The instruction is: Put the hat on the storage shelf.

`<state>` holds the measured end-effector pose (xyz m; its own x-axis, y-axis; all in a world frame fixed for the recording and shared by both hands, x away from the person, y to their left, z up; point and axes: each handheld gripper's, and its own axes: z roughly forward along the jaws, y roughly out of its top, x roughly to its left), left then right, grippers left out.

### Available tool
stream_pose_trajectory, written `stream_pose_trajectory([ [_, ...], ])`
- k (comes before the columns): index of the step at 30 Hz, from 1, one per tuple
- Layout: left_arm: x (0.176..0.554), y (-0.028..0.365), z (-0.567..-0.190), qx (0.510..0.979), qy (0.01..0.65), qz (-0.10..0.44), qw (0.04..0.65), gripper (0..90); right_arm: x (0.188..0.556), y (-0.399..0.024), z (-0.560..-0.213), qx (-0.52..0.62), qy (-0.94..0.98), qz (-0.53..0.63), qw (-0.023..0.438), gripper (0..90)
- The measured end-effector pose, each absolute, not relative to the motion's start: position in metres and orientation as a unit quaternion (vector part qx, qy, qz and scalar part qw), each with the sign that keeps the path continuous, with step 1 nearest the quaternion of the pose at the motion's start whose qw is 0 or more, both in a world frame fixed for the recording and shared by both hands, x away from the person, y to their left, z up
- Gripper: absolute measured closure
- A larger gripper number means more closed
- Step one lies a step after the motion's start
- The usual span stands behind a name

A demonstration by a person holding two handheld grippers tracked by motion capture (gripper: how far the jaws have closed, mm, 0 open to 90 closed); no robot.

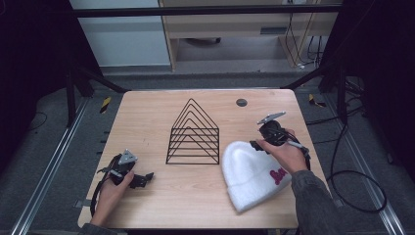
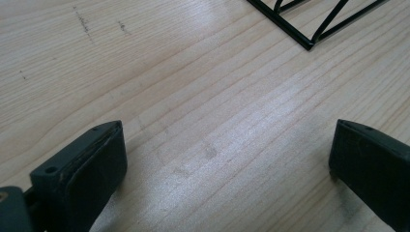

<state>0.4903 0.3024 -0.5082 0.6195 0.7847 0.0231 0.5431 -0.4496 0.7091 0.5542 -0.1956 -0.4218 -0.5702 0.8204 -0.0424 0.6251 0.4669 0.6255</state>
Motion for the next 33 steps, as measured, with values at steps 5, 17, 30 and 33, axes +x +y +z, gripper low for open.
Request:
stream_pose_trajectory([
  [5,0.49,0.302,-0.508,0.832,0.399,0.177,0.341,0.0,0.56,-0.187,-0.427,0.429,0.842,0.284,0.16,39.9],
  [17,0.49,0.302,-0.508,0.832,0.399,0.177,0.341,0.0,0.578,-0.162,-0.453,0.422,0.859,0.263,0.12,41.8],
  [30,0.49,0.302,-0.508,0.832,0.399,0.177,0.341,0.0,0.582,-0.151,-0.466,0.409,0.875,0.245,0.087,61.1],
  [33,0.49,0.302,-0.508,0.833,0.399,0.177,0.341,0.0,0.58,-0.151,-0.464,0.396,0.88,0.25,0.084,75.8],
])
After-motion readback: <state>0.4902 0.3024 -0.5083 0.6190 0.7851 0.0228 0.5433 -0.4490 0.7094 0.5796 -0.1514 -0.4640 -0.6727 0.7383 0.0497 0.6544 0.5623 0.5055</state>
